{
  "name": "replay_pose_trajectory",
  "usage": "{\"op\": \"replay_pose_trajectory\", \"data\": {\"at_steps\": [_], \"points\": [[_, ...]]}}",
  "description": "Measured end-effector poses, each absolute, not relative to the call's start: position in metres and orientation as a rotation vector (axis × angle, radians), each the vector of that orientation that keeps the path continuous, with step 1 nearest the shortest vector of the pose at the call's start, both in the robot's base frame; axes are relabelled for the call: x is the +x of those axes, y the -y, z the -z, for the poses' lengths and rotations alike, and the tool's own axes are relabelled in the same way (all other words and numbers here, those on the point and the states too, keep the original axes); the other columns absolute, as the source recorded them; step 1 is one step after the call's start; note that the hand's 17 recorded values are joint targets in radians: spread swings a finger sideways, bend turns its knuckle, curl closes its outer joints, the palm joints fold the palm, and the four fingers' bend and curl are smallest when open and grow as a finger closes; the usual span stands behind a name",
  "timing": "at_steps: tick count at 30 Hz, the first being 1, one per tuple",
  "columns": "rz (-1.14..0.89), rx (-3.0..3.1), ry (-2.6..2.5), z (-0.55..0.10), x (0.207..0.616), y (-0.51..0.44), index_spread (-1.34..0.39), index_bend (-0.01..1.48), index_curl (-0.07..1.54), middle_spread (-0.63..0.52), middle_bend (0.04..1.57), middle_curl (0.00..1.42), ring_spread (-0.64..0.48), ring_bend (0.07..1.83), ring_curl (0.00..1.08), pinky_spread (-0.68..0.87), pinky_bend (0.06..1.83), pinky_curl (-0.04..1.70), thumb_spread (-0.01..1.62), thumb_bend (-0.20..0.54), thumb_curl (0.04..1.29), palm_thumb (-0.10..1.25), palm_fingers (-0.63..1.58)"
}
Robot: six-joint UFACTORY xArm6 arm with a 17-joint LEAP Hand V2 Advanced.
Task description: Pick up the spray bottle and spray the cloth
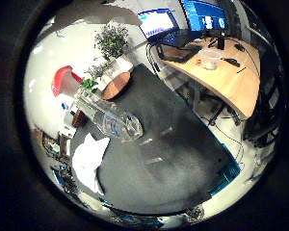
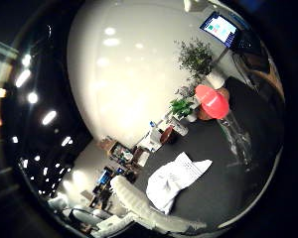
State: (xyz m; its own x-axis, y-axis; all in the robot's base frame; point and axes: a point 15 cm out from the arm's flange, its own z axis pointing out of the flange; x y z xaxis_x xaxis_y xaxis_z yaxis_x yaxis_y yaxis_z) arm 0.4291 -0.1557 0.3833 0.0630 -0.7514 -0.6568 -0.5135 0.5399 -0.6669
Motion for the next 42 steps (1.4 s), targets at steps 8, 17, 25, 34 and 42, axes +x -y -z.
{"op": "replay_pose_trajectory", "data": {"at_steps": [8, 17, 25, 34, 42], "points": [[0.214, -1.088, -1.624, -0.351, 0.442, 0.162, -0.17, 0.17, 0.29, 0.17, 0.2, 0.32, 0.33, 0.41, 0.23, 0.63, 1.06, 0.14, 0.98, -0.029, 0.32, 0.2, 0.14], [0.167, -1.065, -1.664, -0.321, 0.459, 0.183, -0.17, 0.17, 0.29, 0.17, 0.2, 0.32, 0.33, 0.41, 0.23, 0.61, 1.05, 0.14, 0.98, -0.03, 0.32, 0.2, 0.14], [0.12, -1.034, -1.656, -0.31, 0.494, 0.193, -0.17, 0.17, 0.29, 0.17, 0.19, 0.32, 0.33, 0.41, 0.23, 0.61, 1.04, 0.14, 0.98, -0.029, 0.32, 0.2, 0.14], [0.052, -1.049, -1.645, -0.295, 0.52, 0.176, -0.17, 0.17, 0.29, 0.17, 0.19, 0.32, 0.33, 0.41, 0.23, 0.62, 1.03, 0.14, 0.98, -0.03, 0.32, 0.21, 0.14], [0.021, -1.085, -1.621, -0.294, 0.539, 0.141, -0.18, 0.17, 0.29, 0.13, 0.2, 0.32, 0.32, 0.42, 0.23, 0.63, 1.03, 0.14, 0.98, -0.029, 0.33, 0.23, 0.19]]}}
